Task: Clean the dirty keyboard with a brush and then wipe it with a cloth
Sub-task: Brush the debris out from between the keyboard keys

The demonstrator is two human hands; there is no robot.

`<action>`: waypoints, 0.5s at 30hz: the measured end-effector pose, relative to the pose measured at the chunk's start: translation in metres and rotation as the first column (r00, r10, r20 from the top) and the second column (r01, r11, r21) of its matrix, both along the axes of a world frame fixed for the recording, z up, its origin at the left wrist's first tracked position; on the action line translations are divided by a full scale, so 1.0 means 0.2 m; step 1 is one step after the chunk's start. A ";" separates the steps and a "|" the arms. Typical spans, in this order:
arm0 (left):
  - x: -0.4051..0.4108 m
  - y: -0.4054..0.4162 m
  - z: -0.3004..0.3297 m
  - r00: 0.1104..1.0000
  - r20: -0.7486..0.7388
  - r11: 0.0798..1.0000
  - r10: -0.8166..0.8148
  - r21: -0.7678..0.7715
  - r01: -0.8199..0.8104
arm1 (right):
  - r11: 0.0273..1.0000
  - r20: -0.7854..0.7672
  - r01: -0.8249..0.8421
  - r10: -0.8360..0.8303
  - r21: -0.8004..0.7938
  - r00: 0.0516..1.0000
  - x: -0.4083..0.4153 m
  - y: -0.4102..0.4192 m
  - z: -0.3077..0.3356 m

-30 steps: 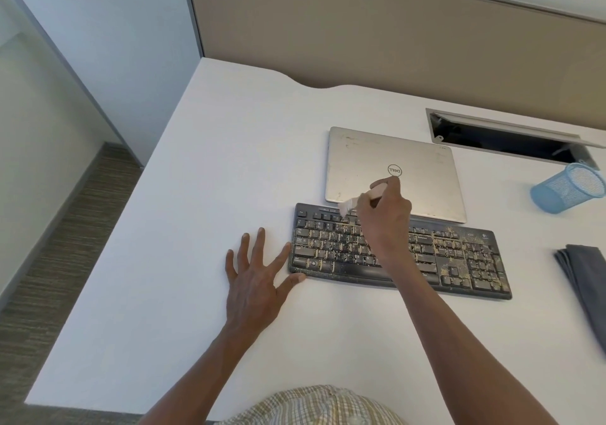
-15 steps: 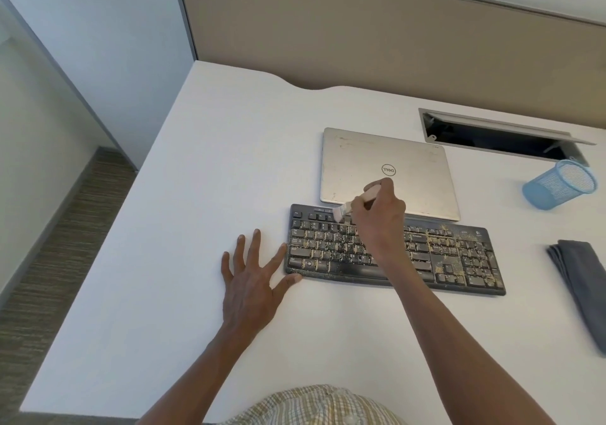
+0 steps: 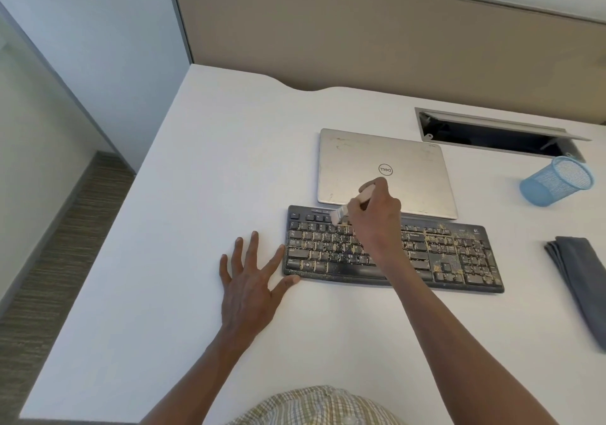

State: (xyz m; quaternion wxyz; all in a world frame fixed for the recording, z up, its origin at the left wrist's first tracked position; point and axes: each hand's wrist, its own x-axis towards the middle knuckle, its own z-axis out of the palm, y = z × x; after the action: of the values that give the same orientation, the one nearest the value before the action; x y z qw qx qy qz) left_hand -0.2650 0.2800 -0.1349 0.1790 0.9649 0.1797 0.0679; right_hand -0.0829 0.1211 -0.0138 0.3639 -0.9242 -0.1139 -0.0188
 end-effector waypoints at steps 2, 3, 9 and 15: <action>0.00 0.00 0.00 1.000 -0.002 1.000 0.002 0.004 -0.002 | 1.000 0.007 0.006 -0.007 0.015 1.000 0.00 0.00 0.00; 0.00 0.00 0.00 1.000 -0.003 1.000 0.001 0.005 -0.001 | 1.000 -0.004 0.000 0.000 0.005 1.000 0.00 0.00 0.00; 0.00 0.00 0.00 1.000 0.005 1.000 -0.002 0.003 0.002 | 0.994 -0.054 0.098 -0.096 0.055 0.994 0.00 -0.04 -0.02; 0.00 0.00 0.00 1.000 0.005 1.000 -0.001 -0.001 0.001 | 0.972 -0.047 0.199 -0.195 0.127 0.980 0.03 -0.07 0.00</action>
State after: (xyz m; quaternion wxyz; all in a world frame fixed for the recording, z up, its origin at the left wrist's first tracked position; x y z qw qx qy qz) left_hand -0.2652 0.2796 -0.1341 0.1800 0.9647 0.1790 0.0701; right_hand -0.0769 0.1080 -0.0137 0.4223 -0.9052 -0.0139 -0.0466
